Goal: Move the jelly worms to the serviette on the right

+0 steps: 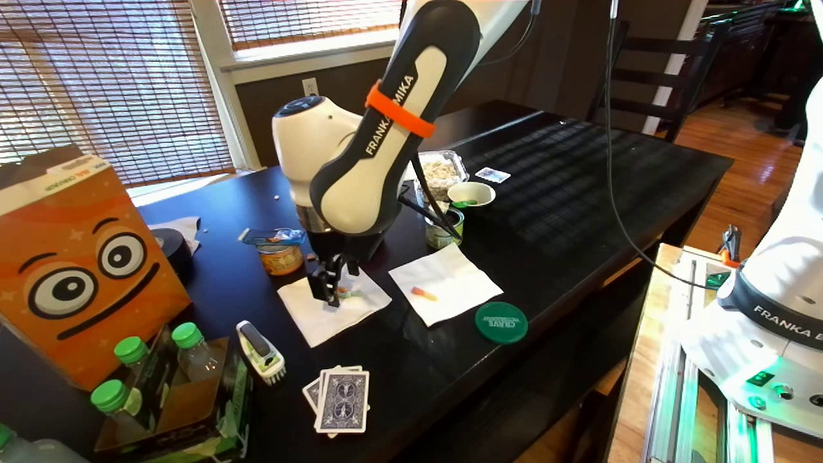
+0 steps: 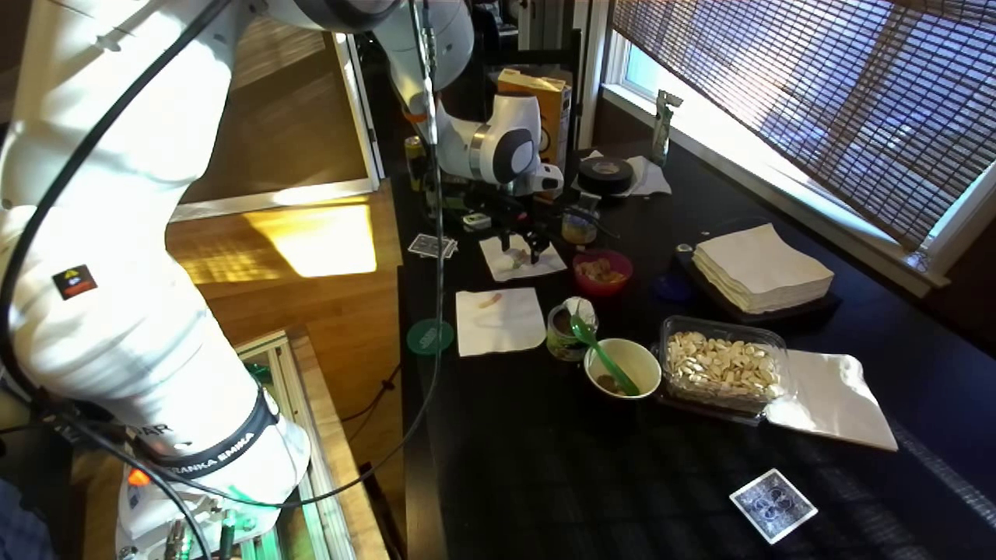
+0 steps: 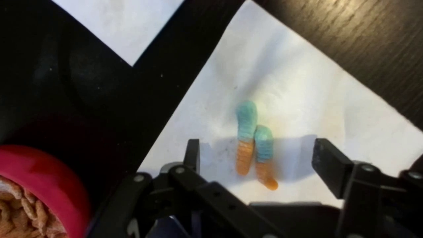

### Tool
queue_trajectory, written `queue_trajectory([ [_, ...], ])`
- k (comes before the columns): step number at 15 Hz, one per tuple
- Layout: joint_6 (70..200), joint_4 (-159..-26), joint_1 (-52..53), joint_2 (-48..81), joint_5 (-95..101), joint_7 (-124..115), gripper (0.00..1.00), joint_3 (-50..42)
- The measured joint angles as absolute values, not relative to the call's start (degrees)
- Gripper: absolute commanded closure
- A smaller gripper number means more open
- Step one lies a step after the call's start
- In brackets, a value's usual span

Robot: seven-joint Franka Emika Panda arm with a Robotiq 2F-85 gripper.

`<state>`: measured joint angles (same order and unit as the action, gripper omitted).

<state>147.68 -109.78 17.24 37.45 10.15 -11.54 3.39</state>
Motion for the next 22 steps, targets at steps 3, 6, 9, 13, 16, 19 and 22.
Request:
queue_trajectory([
  [3, 147.68, -109.72, 17.24, 37.47, 10.15, -11.54, 0.29, 3.39],
  [6, 147.68, -109.65, 17.23, 37.47, 10.12, -11.54, 0.33, 3.39],
  [9, 147.64, -109.55, 17.23, 37.47, 10.12, -11.54, 0.36, 3.39],
  [13, 147.37, -109.20, 17.23, 37.47, 10.12, -11.54, 0.38, 3.39],
  [16, 146.77, -109.13, 17.23, 37.47, 10.10, -11.54, 0.40, 3.39],
  [19, 145.78, -109.00, 17.23, 37.47, 10.03, -11.54, 0.41, 3.39],
  [22, 145.27, -108.83, 17.23, 37.47, 10.00, -11.55, 0.51, 3.39],
])
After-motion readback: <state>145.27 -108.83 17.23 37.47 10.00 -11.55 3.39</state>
